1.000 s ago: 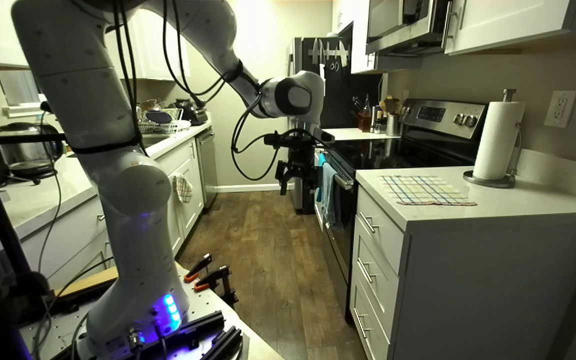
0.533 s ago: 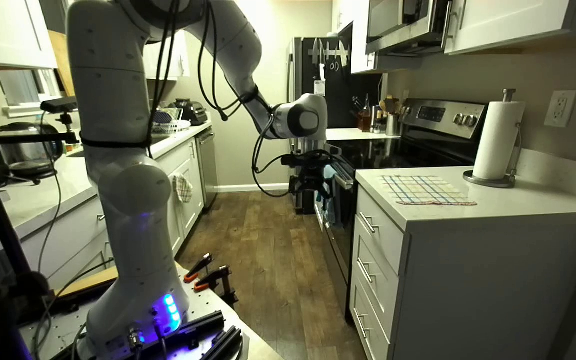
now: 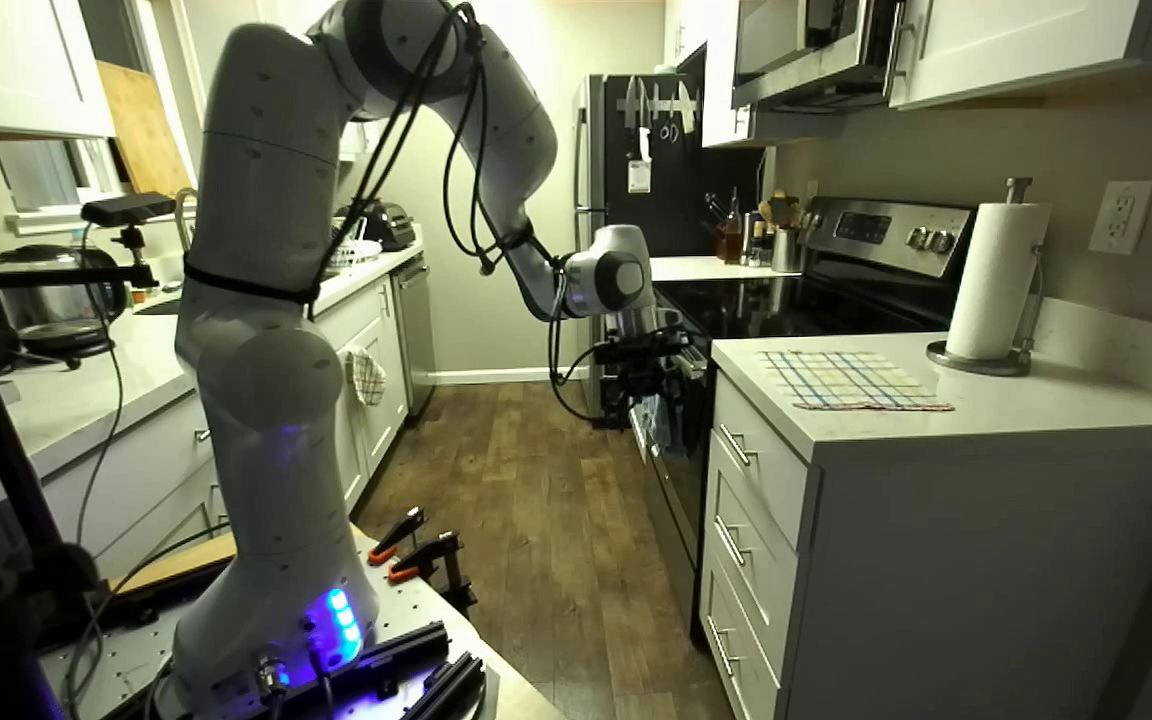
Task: Open the drawer
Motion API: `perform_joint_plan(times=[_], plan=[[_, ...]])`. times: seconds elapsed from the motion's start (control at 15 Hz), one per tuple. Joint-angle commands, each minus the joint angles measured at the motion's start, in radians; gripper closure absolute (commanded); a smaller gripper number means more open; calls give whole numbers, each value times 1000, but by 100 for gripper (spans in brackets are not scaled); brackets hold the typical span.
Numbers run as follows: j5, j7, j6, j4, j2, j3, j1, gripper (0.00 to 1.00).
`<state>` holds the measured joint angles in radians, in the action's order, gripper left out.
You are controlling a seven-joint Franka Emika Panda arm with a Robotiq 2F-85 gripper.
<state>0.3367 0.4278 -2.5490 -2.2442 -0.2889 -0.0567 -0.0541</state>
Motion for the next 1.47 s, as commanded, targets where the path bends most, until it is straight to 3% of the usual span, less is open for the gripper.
perform_joint_plan(times=[0.0,0.47,0.53,1.33,1.4], plan=[[81,39,-87,45,-78,8,4,0],[377,-74,-299,114,-174,-94,95,0],[312,-33,-256,98,-153,-45,55,0],[321,-42,-260,102,-160,-46,58,0],[359,-72,-261,116,-175,-76,81,0]])
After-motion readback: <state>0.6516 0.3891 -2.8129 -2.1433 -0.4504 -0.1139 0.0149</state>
